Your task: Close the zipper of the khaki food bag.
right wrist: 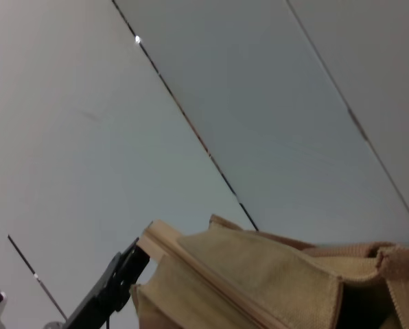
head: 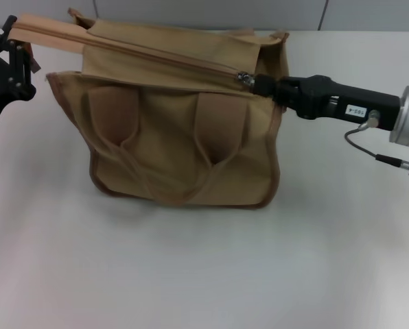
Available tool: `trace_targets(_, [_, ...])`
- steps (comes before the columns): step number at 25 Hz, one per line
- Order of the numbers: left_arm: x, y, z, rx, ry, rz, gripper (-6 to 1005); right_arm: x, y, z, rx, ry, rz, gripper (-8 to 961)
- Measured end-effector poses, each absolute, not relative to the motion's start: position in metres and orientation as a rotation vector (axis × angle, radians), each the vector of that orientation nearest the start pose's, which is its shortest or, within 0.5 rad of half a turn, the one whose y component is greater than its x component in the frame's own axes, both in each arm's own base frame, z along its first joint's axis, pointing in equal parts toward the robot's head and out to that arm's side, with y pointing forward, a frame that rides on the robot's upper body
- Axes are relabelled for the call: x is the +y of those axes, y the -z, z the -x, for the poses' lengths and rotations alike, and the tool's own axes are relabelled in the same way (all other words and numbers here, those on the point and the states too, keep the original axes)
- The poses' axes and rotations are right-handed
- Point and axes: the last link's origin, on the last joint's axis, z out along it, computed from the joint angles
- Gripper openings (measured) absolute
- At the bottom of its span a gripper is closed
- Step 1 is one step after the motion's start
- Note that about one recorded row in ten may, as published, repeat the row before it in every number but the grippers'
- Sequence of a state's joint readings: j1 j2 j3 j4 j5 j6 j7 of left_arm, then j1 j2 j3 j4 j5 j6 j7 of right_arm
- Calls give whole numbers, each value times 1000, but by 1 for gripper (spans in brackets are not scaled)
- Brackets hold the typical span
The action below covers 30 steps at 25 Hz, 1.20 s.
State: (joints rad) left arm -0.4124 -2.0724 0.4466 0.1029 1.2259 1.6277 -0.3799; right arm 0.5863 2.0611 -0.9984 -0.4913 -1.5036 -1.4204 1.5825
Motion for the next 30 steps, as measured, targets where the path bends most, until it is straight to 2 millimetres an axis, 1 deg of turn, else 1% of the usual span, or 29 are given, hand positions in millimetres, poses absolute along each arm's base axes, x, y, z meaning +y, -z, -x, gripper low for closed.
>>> trace_targets(6, [298, -24, 304, -219, 1011, 1712, 28, 354, 15, -219, 948, -1137, 2553, 15])
trace_targets(8, [298, -24, 304, -221, 1009, 1713, 28, 351, 14, -221, 922, -1142, 2555, 16])
trace_targets(12, [298, -24, 305, -225, 1006, 1714, 29, 341, 9, -228, 832, -1171, 2553, 163])
trace_targets(17, [298, -23, 307, -249, 1008, 1718, 30, 314, 2, -233, 592, -1256, 2583, 367])
trace_targets(20, [298, -22, 307, -281, 1025, 1732, 30, 302, 3, -237, 511, -1254, 2624, 491])
trace_targets(21, [299, -20, 308, -316, 1037, 1753, 51, 295, 6, -238, 467, -1236, 2671, 529])
trace_targets(23, [300, -20, 308, -336, 1043, 1764, 92, 291, 8, -239, 451, -1218, 2702, 603])
trace_targets(25, [299, -19, 311, -386, 1062, 1797, 134, 284, 15, -243, 430, -1146, 2795, 678])
trace_targets(28, [298, -21, 313, -421, 1075, 1820, 197, 282, 20, -245, 430, -1088, 2850, 702])
trace_targets(29, [295, -31, 320, -565, 1134, 1887, 217, 281, 23, -246, 431, -1057, 2874, 710])
trace_targets(30, [294, -34, 321, -600, 1148, 1902, 238, 281, 26, -247, 434, -1026, 2894, 718])
